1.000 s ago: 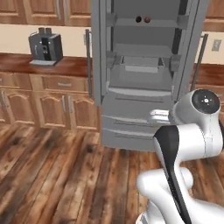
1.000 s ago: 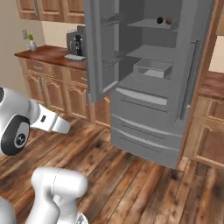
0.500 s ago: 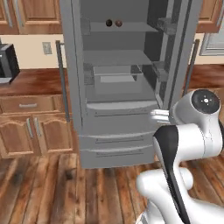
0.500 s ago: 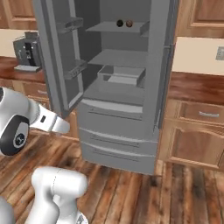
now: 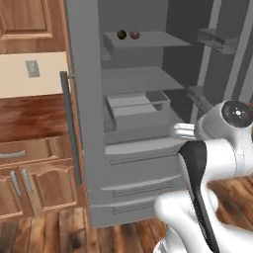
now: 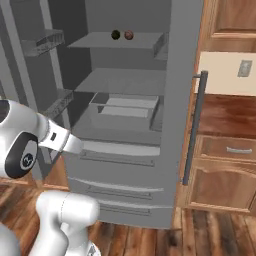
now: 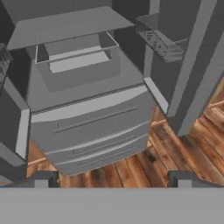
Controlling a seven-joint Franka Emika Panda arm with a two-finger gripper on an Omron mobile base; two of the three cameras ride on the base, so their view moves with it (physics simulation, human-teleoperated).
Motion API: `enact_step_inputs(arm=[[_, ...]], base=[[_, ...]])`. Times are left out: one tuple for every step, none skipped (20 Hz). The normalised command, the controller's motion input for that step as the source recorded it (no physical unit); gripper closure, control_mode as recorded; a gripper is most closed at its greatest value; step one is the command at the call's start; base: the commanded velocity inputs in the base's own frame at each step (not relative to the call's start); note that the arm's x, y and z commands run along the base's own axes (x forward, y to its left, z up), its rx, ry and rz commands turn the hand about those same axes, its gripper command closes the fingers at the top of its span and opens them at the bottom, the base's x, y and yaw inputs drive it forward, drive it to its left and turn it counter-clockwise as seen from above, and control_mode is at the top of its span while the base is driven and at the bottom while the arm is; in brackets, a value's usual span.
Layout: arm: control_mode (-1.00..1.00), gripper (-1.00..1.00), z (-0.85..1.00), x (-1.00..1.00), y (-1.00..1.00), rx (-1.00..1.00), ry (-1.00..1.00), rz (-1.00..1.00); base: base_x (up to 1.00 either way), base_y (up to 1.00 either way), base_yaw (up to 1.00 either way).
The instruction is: Pick the egg and butter from the fridge and place them by the bowl for mixing.
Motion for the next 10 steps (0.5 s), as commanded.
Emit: enact_step_inputs(arm=[[1.00,-1.00,0.00,0.00,0.00,0.00,0.00,0.00],[1.00,-1.00,0.00,0.00,0.00,0.00,0.00,0.00],[1.00,-1.00,0.00,0.00,0.00,0.00,0.00,0.00],[1.00,-1.00,0.00,0.00,0.00,0.00,0.00,0.00],[1.00,-1.00,0.00,0.00,0.00,0.00,0.00,0.00],[1.00,-1.00,0.00,0.00,0.00,0.00,0.00,0.00],[1.00,-1.00,0.00,0.00,0.00,0.00,0.00,0.00],[1.00,-1.00,0.00,0.00,0.00,0.00,0.00,0.00],[1.00,-1.00,0.00,0.00,0.00,0.00,0.00,0.00],[1.00,-1.00,0.00,0.00,0.00,0.00,0.00,0.00]], base=[[1.00,0.86,-0.11],[1.00,0.72,-0.10],[0.90,0.54,-0.10],[0.86,0.21,-0.15],[0.79,0.07,-0.20],[0.77,0.00,-0.15],[0.42,0.00,-0.04],[0.17,-0.34,0.00],[0.00,-0.66,0.00],[-0.12,-0.76,0.07]])
